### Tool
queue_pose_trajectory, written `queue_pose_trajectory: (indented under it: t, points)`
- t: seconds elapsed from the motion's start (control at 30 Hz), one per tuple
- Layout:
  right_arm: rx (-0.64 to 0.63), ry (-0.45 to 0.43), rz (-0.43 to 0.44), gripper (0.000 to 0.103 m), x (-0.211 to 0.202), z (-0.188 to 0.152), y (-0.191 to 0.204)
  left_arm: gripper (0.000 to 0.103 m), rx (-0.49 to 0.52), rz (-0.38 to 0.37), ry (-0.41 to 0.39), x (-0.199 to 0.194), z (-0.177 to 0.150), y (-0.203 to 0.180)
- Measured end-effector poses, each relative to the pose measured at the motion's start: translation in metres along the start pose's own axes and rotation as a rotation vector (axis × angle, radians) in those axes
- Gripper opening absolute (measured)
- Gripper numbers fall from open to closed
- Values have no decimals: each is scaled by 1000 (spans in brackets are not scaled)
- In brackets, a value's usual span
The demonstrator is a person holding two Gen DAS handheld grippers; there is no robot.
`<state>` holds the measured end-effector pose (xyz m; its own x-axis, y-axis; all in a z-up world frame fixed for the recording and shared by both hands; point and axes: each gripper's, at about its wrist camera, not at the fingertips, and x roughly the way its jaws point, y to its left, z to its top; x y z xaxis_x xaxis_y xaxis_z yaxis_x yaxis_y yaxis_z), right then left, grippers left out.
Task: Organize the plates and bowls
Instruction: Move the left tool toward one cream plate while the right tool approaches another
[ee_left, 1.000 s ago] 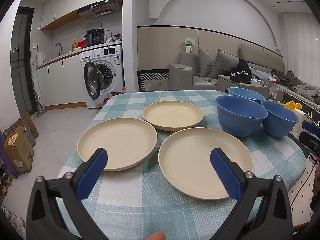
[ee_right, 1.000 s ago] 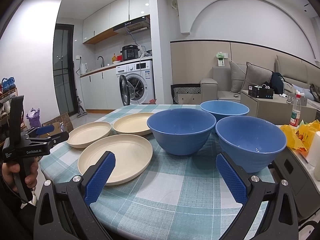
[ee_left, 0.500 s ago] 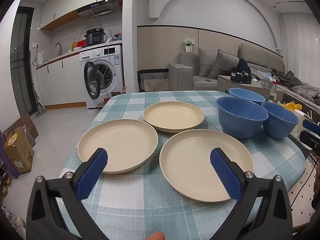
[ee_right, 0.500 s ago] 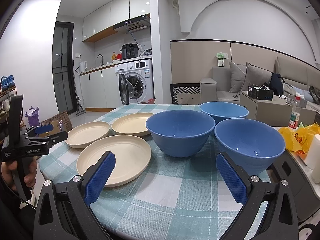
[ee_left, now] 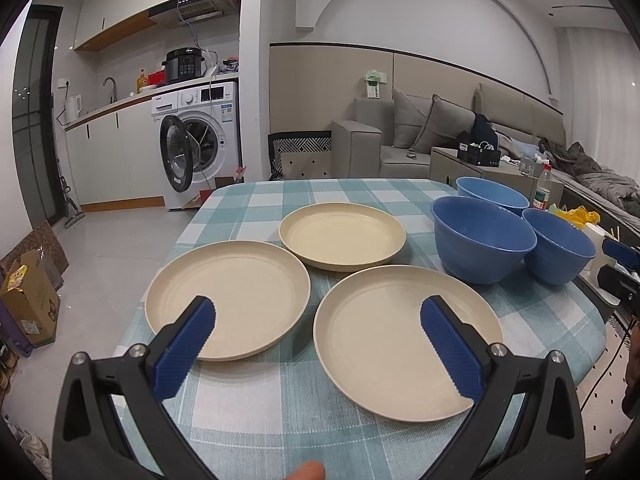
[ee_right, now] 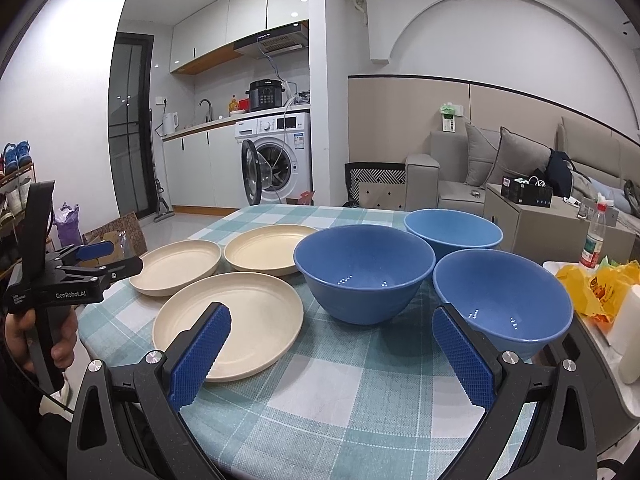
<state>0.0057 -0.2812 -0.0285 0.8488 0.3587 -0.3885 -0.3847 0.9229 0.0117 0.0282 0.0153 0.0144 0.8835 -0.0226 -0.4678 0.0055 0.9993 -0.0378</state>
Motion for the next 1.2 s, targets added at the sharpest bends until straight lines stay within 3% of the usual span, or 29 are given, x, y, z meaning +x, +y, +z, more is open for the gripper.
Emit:
queue_pose_trajectory:
  t: [0.43, 0.73, 1.2]
  points:
    - [24, 76, 49, 103, 24, 28, -9, 103, -27, 23, 28, 13, 22, 18]
    - [-11, 64, 50, 103, 36, 51, -5, 103, -8, 50, 19, 23, 32, 23]
    - [-47, 87, 60, 103, 64, 89, -3, 103, 2, 54, 81, 49, 58, 31]
